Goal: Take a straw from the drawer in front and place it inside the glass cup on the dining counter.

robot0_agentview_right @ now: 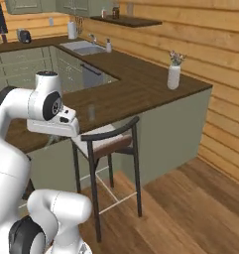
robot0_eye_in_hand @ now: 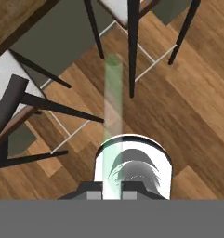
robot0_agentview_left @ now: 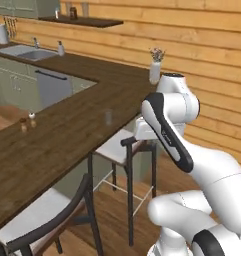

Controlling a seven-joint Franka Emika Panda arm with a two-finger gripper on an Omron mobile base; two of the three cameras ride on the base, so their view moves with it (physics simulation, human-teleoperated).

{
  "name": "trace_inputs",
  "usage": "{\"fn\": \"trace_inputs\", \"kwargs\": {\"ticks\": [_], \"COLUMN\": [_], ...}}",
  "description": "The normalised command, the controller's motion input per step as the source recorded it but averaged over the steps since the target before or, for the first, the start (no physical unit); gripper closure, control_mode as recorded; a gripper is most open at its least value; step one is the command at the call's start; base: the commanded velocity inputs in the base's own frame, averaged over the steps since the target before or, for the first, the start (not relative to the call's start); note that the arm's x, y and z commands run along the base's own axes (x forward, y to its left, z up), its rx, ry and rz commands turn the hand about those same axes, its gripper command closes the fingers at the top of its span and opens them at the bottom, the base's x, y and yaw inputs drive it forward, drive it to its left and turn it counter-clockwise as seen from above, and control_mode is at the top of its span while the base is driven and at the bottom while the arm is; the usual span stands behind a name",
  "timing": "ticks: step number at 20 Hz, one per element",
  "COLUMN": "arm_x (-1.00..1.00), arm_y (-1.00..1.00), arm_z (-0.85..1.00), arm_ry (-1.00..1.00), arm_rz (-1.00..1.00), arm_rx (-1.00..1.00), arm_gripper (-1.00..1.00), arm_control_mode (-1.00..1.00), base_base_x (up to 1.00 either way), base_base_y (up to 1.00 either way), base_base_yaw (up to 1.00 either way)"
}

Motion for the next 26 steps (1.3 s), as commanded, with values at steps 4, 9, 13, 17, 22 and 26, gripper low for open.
{"fn": "trace_inputs", "kwargs": {"ticks": [4, 9, 13, 17, 22, 26], "arm_x": [0.0, 0.0, 0.0, 0.0, 0.0, 0.0], "arm_y": [0.0, 0.0, 0.0, 0.0, 0.0, 0.0], "arm_z": [0.0, 0.0, 0.0, 0.0, 0.0, 0.0], "arm_ry": [0.0, 0.0, 0.0, 0.0, 0.0, 0.0], "arm_rz": [0.0, 0.0, 0.0, 0.0, 0.0, 0.0], "arm_rx": [0.0, 0.0, 0.0, 0.0, 0.0, 0.0], "arm_gripper": [1.0, 1.0, 1.0, 1.0, 1.0, 1.0], "arm_control_mode": [1.0, 1.0, 1.0, 1.0, 1.0, 1.0], "base_base_x": [0.49, 0.38, 0.19, 0.27, 0.44, 0.74], "base_base_y": [-0.68, -0.72, -0.85, -0.87, -0.67, -0.37], "base_base_yaw": [0.62, 0.62, 0.6, 0.58, 0.45, 0.23]}}
